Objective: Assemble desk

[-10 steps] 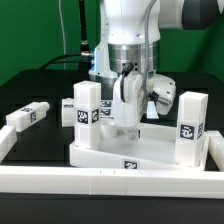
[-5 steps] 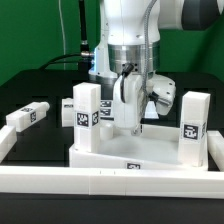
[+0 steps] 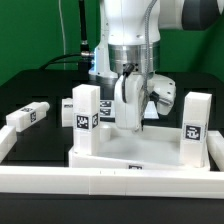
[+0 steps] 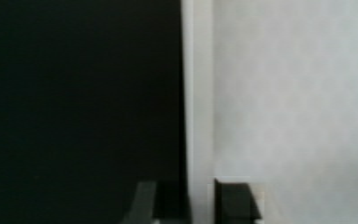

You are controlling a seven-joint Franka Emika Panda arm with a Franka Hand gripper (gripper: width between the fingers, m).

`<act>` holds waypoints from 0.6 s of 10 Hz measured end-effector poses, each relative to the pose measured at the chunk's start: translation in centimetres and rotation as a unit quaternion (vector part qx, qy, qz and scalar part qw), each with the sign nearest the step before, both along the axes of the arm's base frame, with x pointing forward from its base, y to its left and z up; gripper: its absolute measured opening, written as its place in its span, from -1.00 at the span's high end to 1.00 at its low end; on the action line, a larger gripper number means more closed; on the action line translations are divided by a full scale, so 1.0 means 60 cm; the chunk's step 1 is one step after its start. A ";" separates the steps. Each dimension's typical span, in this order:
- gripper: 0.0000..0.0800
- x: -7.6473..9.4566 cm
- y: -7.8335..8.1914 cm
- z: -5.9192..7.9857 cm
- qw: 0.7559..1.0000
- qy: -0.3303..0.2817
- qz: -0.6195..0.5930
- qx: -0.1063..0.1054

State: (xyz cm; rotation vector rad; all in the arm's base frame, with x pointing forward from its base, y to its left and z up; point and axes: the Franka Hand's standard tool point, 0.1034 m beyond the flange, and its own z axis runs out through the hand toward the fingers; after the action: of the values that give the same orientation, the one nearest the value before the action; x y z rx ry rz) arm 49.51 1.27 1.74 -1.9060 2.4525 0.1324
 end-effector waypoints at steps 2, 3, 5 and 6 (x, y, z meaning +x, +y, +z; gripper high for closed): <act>0.85 0.000 0.000 0.000 1.000 0.000 0.001 0.000; 0.85 0.000 0.000 0.000 1.000 0.000 0.002 0.000; 0.85 0.001 -0.001 0.000 1.000 -0.002 0.016 0.000; 0.85 0.001 0.000 0.000 1.000 -0.002 0.016 0.000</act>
Offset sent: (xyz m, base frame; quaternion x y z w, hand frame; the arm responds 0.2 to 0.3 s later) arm 0.0000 0.0000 0.0000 0.0000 0.0000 0.0000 1.0000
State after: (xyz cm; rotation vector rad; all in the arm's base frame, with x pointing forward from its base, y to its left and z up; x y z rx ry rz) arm 49.55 1.24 1.75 -1.9445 2.4195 0.1290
